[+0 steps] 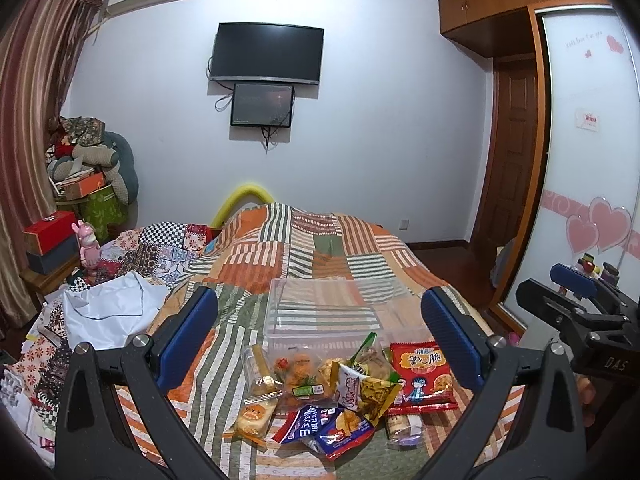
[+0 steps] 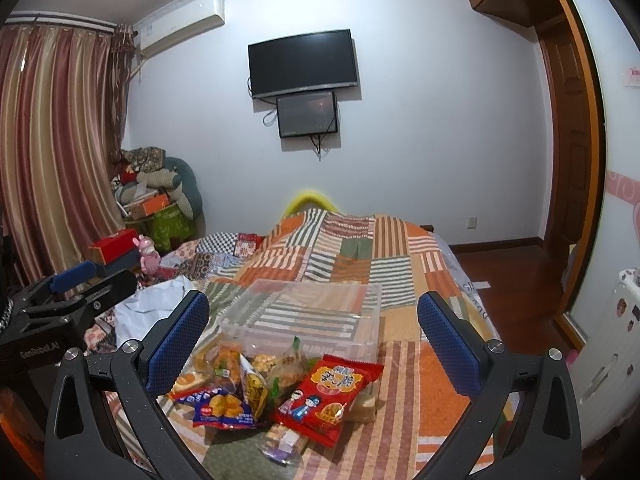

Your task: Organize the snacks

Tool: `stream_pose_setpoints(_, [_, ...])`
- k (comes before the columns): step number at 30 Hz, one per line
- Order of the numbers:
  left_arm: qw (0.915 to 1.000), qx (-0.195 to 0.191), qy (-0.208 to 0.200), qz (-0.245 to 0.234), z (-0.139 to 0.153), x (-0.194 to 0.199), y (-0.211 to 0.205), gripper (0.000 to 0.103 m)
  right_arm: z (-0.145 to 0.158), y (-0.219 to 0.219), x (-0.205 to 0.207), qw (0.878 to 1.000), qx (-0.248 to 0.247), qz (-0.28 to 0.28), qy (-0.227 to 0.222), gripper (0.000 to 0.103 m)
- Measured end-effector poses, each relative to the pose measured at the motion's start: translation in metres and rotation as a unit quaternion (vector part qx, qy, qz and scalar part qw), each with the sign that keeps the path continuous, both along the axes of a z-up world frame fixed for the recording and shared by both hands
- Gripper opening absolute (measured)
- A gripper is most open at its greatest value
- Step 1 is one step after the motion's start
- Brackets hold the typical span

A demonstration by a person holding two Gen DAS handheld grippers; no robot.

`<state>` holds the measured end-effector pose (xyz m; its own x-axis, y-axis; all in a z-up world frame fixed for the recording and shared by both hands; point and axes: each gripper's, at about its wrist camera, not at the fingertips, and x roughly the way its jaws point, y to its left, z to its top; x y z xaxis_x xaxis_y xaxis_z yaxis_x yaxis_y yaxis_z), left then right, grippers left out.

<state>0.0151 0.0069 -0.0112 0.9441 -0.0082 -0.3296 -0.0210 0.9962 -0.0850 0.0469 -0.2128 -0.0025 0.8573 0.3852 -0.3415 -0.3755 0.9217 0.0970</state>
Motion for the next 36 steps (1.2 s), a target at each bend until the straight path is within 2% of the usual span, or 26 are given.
stream_pose_setpoints(2, [1.0, 0.005, 0.006, -0.002, -0.005, 0.004, 0.001, 0.103, -0.005, -0.001, 0.004, 1.0, -0.004, -0.003, 0.009, 0.103])
stream_pose_setpoints(7, [0.9986, 0.003, 0.052, -0.013, -0.027, 0.02, 0.009, 0.103, -0.023, -0.006, 0.013, 0.999, -0.019, -0.006, 0.04, 0.103])
stream_pose_setpoints(11, [0.9946, 0.012, 0.102, -0.015, -0.052, 0.035, 0.013, 0.089, -0.042, -0.007, 0.024, 0.996, -0.033, -0.009, 0.078, 0.103])
stream_pose_setpoints(14, [0.9911, -0.002, 0.131, -0.022, -0.068, 0.045, 0.014, 0.089, -0.053, -0.01, 0.034, 0.993, -0.033, -0.009, 0.109, 0.101])
stream_pose_setpoints(15, [0.9901, -0.006, 0.138, -0.026, -0.073, 0.049, 0.014, 0.089, -0.057, -0.01, 0.037, 0.992, -0.033, -0.008, 0.12, 0.097])
stream_pose_setpoints(19, [0.9879, -0.011, 0.153, -0.022, -0.086, 0.06, 0.015, 0.088, -0.069, -0.014, 0.048, 0.987, -0.023, 0.0, 0.16, 0.084])
stream_pose_setpoints(22, [0.9852, -0.017, 0.17, -0.014, -0.097, 0.071, 0.021, 0.088, -0.077, -0.015, 0.054, 0.983, -0.018, 0.008, 0.183, 0.081])
stream_pose_setpoints(32, [0.9716, -0.044, 0.232, 0.004, -0.137, 0.112, 0.044, 0.089, -0.105, -0.006, 0.074, 0.972, -0.014, 0.02, 0.232, 0.078])
stream_pose_setpoints(36, [0.9702, -0.048, 0.237, 0.018, -0.143, 0.121, 0.055, 0.089, -0.114, -0.003, 0.083, 0.969, -0.012, 0.023, 0.246, 0.074])
